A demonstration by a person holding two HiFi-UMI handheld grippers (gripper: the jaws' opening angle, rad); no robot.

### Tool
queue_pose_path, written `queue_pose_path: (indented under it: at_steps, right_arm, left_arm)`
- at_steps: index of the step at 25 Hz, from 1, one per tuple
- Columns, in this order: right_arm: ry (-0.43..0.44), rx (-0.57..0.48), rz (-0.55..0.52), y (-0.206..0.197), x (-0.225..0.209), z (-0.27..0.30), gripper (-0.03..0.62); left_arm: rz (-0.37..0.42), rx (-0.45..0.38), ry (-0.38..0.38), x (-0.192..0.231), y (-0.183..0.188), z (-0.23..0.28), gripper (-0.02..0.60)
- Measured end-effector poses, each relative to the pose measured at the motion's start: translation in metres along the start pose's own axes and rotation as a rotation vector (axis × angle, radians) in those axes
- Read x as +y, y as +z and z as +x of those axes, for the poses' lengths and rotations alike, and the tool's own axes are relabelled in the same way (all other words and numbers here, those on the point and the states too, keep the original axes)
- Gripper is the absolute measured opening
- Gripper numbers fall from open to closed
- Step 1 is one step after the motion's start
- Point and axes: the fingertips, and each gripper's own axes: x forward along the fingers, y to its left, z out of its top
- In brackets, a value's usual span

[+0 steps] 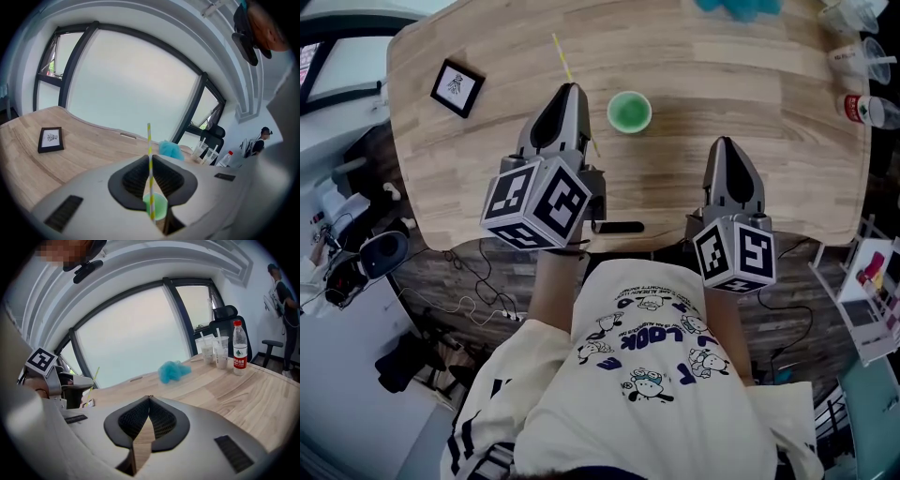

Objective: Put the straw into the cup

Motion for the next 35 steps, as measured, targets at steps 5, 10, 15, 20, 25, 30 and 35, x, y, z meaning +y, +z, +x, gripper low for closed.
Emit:
queue_pose_path:
  at_steps: [5,10,15,20,25,30,35]
  right_arm:
    - [-0.014,0.0,0.011,-0.002,-0.007,-0.003,-0.008]
    - [-0.021,0.0,0.025,-0.004,-0.011,-0.006,-0.008]
    - [-0.031,0.005,0.041,-0.01,-0.014,-0.007,-0.008]
    - [-0.043,0.009,0.056,-0.014,-0.017,-0.008,-0.008]
    - [-0.057,0.02,0.069,-0.02,-0.021,-0.006,-0.008]
    - [-0.069,0.032,0.078,-0.028,-0.023,-0.005,-0.008]
    - [-0.074,0.048,0.082,-0.035,-0.022,-0.004,-0.008]
  left_arm:
    - [0.011,-0.015,-0.025,-0.012,0.001,0.01,0.052]
    - [0.025,-0.041,-0.056,-0.022,0.004,0.022,0.052]
    - [0.05,-0.065,-0.087,-0.027,0.003,0.035,0.052]
    - [0.073,-0.073,-0.113,-0.029,-0.005,0.047,0.052]
    - [0.115,-0.085,-0.142,-0.03,-0.014,0.055,0.052]
    - [0.127,-0.102,-0.171,-0.028,-0.018,0.056,0.052]
    - [0.141,-0.121,-0.195,-0.028,-0.021,0.054,0.052]
